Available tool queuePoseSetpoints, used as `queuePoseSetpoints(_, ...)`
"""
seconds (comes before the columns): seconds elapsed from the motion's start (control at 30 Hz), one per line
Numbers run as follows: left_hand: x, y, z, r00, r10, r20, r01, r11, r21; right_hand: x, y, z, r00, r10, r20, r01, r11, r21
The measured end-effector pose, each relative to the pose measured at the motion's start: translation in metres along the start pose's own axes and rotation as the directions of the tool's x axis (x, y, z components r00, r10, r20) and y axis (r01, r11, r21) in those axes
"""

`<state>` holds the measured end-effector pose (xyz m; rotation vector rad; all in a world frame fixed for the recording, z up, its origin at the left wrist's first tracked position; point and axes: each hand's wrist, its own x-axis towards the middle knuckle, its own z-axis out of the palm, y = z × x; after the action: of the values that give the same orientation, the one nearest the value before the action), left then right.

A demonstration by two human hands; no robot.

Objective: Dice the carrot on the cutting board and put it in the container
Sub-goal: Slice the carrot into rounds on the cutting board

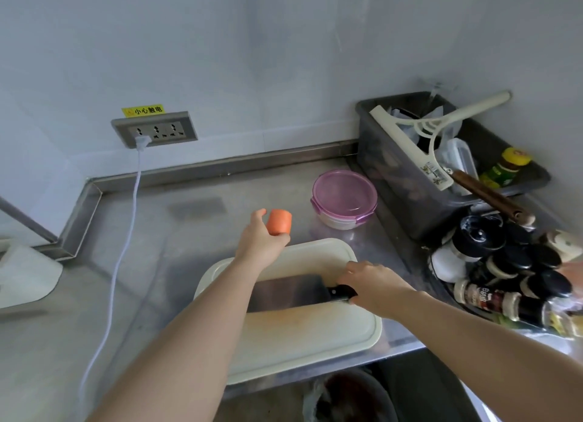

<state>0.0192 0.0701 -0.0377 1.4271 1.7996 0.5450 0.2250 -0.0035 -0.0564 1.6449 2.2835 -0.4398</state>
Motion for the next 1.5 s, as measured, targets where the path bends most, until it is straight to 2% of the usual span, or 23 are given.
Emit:
queuePoseSetpoints(0.13, -0.016, -0.005, -0.025, 0.998, -0.042, 0.04, 0.047, 0.991, -0.122, -0.009, -0.008, -0.009, 0.998, 0.034, 0.057, -0.035, 0.999, 0.014)
queuePoseSetpoints(0.23, -0.03, -0.006, -0.042, 1.0, -0.016, -0.011, 0.014, 0.981, -0.193, -0.019, -0.014, -0.019, 0.994, 0.061, 0.093, -0.07, 0.993, 0.098)
queuePoseSetpoints(0.43, -0.041, -0.013, -0.06, 0.994, 0.028, -0.109, -0.061, 0.949, -0.31, -0.029, -0.02, -0.018, 0.981, 0.195, -0.017, -0.189, 0.967, 0.173)
queuePoseSetpoints(0.53, -0.049, -0.019, -0.06, 0.988, 0.041, -0.147, -0.09, 0.935, -0.343, -0.033, -0.021, -0.016, 0.98, 0.19, -0.054, -0.176, 0.963, 0.203)
queuePoseSetpoints(0.7, -0.062, -0.036, -0.051, 0.971, -0.059, -0.23, -0.041, 0.911, -0.409, -0.034, -0.021, -0.006, 0.966, 0.245, -0.084, -0.2, 0.911, 0.361)
queuePoseSetpoints(0.77, -0.065, -0.043, -0.045, 0.975, -0.089, -0.204, 0.006, 0.927, -0.374, -0.032, -0.019, -0.003, 0.952, 0.289, -0.098, -0.222, 0.878, 0.425)
queuePoseSetpoints(0.87, -0.071, -0.051, -0.025, 0.993, -0.064, -0.098, 0.04, 0.974, -0.224, -0.029, -0.017, 0.001, 0.937, 0.334, -0.1, -0.248, 0.84, 0.482)
queuePoseSetpoints(1.07, -0.074, -0.058, 0.022, 0.979, 0.155, 0.132, -0.159, 0.987, 0.017, -0.026, -0.017, 0.003, 0.937, 0.347, -0.046, -0.263, 0.786, 0.559)
queuePoseSetpoints(1.2, -0.073, -0.061, 0.034, 0.963, 0.228, 0.142, -0.25, 0.954, 0.168, -0.024, -0.017, 0.008, 0.943, 0.332, -0.015, -0.27, 0.791, 0.55)
queuePoseSetpoints(1.4, -0.075, -0.065, 0.035, 0.969, 0.205, 0.137, -0.24, 0.906, 0.349, -0.018, -0.018, 0.012, 0.945, 0.323, 0.041, -0.301, 0.82, 0.487)
queuePoseSetpoints(1.5, -0.075, -0.065, 0.035, 0.963, 0.219, 0.16, -0.262, 0.904, 0.339, -0.011, -0.02, 0.014, 0.944, 0.328, 0.049, -0.318, 0.857, 0.406)
